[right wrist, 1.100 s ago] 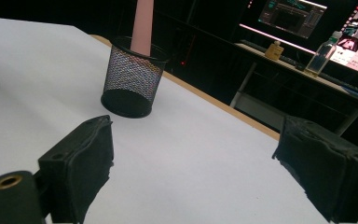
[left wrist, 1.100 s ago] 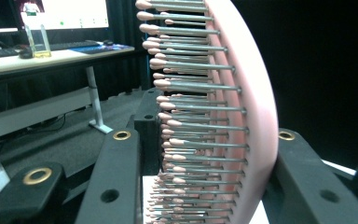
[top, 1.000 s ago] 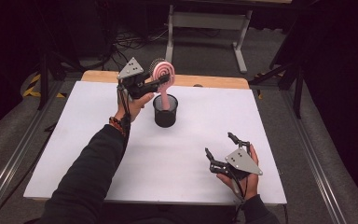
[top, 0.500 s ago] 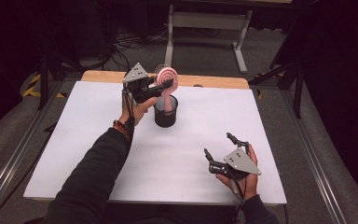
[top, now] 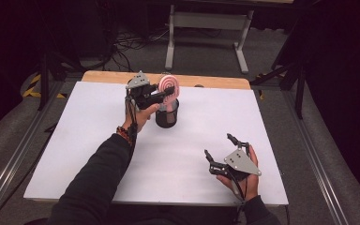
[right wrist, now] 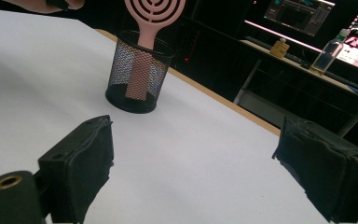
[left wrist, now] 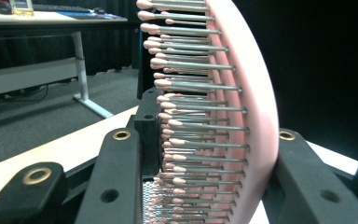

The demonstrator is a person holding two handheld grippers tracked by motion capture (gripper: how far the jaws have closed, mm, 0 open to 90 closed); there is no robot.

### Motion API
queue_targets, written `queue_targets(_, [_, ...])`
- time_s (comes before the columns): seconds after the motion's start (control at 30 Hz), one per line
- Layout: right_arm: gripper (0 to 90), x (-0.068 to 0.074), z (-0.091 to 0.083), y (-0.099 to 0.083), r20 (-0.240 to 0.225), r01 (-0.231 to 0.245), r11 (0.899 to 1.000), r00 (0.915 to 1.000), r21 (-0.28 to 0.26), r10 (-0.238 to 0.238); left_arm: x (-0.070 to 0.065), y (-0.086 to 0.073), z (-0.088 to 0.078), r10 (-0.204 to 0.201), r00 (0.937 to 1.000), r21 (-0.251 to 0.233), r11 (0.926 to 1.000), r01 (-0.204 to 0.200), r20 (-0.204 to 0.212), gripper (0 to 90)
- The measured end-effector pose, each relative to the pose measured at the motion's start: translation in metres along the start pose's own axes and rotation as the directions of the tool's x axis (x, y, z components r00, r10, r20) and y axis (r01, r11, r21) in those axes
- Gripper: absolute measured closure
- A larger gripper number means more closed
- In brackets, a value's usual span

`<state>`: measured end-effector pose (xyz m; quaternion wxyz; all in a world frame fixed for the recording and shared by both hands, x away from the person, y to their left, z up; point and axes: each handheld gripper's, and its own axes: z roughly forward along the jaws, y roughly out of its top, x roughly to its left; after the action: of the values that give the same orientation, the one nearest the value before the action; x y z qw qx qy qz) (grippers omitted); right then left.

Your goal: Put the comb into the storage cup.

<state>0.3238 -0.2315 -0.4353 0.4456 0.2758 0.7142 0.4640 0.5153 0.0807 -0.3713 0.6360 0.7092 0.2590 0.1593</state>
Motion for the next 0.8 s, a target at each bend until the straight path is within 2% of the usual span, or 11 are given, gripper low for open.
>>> queue_targets(0.2, [11.2,0.001,0.000,0.000,-0.003,0.003,1.000,1.0000,0.000,-0.003,0.003,-0.005,0.001,-0.008,0.9999,0.011,0.9999,0.008,-0.010,62.6])
queue_targets(0.37, [11.9,0.002,0.001,0.000,-0.008,0.010,1.000,0.9999,0.008,-0.010,0.003,-0.008,0.000,-0.033,0.9994,-0.004,0.9995,0.033,0.009,62.1])
queue_targets(0.47, [12.0,0.002,0.002,0.000,-0.007,0.016,1.000,0.9999,0.013,-0.016,0.004,-0.009,0.000,-0.034,0.9993,-0.009,0.9994,0.034,0.015,61.7])
queue_targets(0.67, [12.4,0.003,0.002,-0.001,-0.009,0.020,1.000,0.9998,0.018,-0.020,0.006,-0.010,0.000,-0.036,0.9994,0.000,0.9994,0.036,-0.004,60.7])
queue_targets(0.73, [12.7,0.003,0.002,-0.001,-0.004,0.023,1.000,0.9997,0.019,-0.023,0.009,-0.010,0.001,-0.025,0.9996,0.011,0.9996,0.025,-0.009,59.6])
queue_targets(0.8, [13.4,0.003,0.001,-0.001,0.009,0.017,1.000,0.9998,0.007,-0.017,0.014,-0.011,0.001,-0.033,0.9993,0.018,0.9993,0.034,-0.018,57.3])
